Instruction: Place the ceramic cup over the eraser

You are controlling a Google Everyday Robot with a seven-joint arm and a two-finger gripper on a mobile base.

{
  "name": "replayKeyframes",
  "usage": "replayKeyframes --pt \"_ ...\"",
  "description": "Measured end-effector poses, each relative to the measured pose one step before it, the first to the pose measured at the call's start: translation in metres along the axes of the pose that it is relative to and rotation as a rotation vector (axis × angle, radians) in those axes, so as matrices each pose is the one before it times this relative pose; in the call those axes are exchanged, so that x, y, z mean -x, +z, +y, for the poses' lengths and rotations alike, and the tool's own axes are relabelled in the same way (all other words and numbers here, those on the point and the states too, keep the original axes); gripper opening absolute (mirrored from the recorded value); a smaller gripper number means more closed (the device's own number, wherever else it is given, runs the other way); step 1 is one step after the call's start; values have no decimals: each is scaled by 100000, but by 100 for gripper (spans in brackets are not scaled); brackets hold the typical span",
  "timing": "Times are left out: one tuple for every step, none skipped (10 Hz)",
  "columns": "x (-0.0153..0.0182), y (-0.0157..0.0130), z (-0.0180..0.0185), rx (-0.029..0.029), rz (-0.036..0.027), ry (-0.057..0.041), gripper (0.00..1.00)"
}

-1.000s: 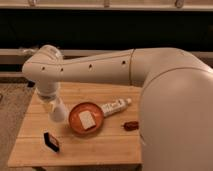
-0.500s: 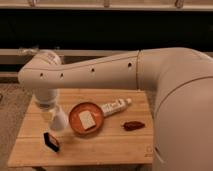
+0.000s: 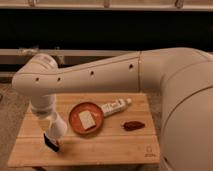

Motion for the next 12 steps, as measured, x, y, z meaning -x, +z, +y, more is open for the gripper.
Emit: replayKeyframes --pt "132 52 368 737 -43 -559 18" --pt "174 181 487 1042 -48 -858 18" --pt "216 220 414 773 24 -826 18" --pt "315 210 352 473 -118 -934 18" --pt "416 276 351 460 -322 -1055 18" --pt "153 208 55 243 -340 -129 18" --pt "21 243 -100 179 -193 125 18" --pt "255 310 -59 94 -279 -256 18" --pt "314 387 -86 64 -82 -428 18" --pt "240 313 -123 146 -80 -252 18" --pt "271 406 -165 291 78 -330 18" --pt "487 549 -231 349 111 -708 18"
